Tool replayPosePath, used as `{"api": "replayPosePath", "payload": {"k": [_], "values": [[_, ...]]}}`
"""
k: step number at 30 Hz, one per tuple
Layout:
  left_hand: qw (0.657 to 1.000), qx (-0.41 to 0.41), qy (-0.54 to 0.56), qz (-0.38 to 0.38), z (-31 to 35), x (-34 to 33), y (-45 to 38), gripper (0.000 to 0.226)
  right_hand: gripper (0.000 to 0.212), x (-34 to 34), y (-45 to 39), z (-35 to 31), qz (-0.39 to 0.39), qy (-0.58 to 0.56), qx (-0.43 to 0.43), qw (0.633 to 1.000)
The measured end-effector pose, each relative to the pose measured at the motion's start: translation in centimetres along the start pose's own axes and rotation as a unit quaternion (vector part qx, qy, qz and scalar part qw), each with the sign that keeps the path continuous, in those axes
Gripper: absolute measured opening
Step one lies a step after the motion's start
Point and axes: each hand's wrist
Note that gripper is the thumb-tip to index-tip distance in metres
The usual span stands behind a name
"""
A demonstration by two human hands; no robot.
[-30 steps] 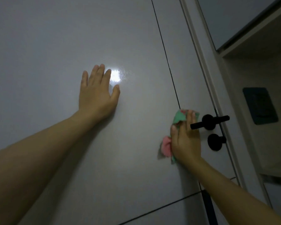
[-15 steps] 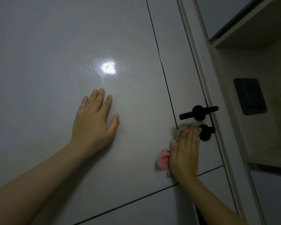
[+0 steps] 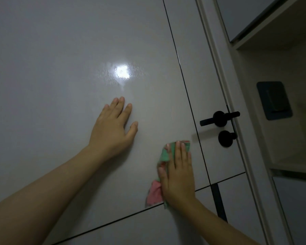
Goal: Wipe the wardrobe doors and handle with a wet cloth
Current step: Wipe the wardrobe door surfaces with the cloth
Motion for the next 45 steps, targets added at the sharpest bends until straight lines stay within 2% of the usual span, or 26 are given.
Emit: {"api": "replayPosePath", "payload": {"k": [3,8,12,14,18,20,21,23,25,27,29,32,33,34,36,38,40,41,42,44,45], "values": [[0.999,-0.013,0.019,-0.023,-0.5,1.2,1.0,0.087,0.064,0.4,-0.1,0.9,-0.012,0.04,0.062,0.997],[0.999,0.007,0.032,0.017,-2.8,3.2,5.0,0.076,0.056,0.7,-0.5,0.7,-0.009,0.041,0.062,0.997],[0.999,0.02,0.019,0.025,-4.5,4.6,7.0,0.069,0.058,1.1,-0.5,0.8,-0.034,0.077,0.073,0.994],[0.999,0.025,0.015,0.039,-5.5,5.6,7.6,0.066,0.061,1.0,-1.1,-0.9,-0.031,0.044,0.056,0.997],[0.996,0.036,0.017,0.078,-7.1,7.5,8.2,0.063,0.061,0.7,-6.0,-6.1,0.03,0.01,-0.061,0.998],[0.995,0.052,0.017,0.089,-7.8,8.0,8.7,0.064,0.061,0.6,-7.6,-8.8,0.045,0.018,-0.066,0.997],[0.994,0.06,0.013,0.093,-8.3,8.0,9.1,0.065,0.06,0.5,-7.5,-9.8,0.04,0.023,-0.028,0.999],[0.993,0.075,-0.002,0.088,-9.4,7.9,10.1,0.066,0.057,0.2,-5.9,-10.5,0.012,0.045,0.099,0.994],[0.993,0.086,-0.02,0.072,-10.3,7.6,11.1,0.069,0.054,0.3,-4.8,-8.9,-0.01,0.062,0.228,0.972],[0.993,0.088,-0.035,0.069,-11.7,7.9,12.1,0.07,0.053,0.3,-5.9,-7.3,-0.001,0.058,0.275,0.96],[0.991,0.095,-0.04,0.08,-12.9,8.5,12.8,0.069,0.054,0.1,-8.0,-7.5,0.036,0.06,0.197,0.978],[0.987,0.117,-0.052,0.095,-14.8,9.5,13.6,0.07,0.059,-0.3,-12.0,-12.7,0.089,0.008,-0.051,0.995],[0.986,0.123,-0.053,0.101,-15.3,9.8,13.8,0.07,0.059,-0.4,-12.7,-14.9,0.083,-0.001,-0.075,0.994],[0.984,0.128,-0.053,0.109,-15.8,10.0,14.0,0.071,0.059,-0.7,-12.7,-17.2,0.075,0.004,-0.042,0.996],[0.982,0.133,-0.056,0.121,-16.6,10.2,14.5,0.069,0.056,-1.2,-11.7,-19.5,0.054,0.027,0.138,0.989],[0.983,0.123,-0.063,0.122,-17.3,10.4,15.1,0.067,0.054,-1.0,-11.0,-17.8,0.033,0.054,0.326,0.943],[0.984,0.111,-0.073,0.122,-18.3,10.8,15.4,0.065,0.053,-0.2,-12.1,-14.5,0.02,0.091,0.419,0.903],[0.983,0.111,-0.077,0.125,-19.0,11.2,15.6,0.065,0.053,0.1,-13.2,-13.3,0.023,0.106,0.413,0.904],[0.982,0.113,-0.082,0.13,-19.7,11.6,15.9,0.064,0.054,0.5,-14.3,-12.6,0.029,0.105,0.368,0.923],[0.979,0.121,-0.093,0.138,-21.1,12.2,16.7,0.064,0.056,0.6,-16.2,-13.7,0.058,0.068,0.194,0.977],[0.977,0.128,-0.096,0.141,-21.8,12.6,17.2,0.064,0.057,0.3,-16.7,-15.5,0.073,0.046,0.104,0.991]]}}
Point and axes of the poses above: each hand's wrist, its own y-axis away from the middle knuckle, its own x-axis out of the back of the hand, z = x × y, and after that the axes turned 4 degrees about y, right-handed
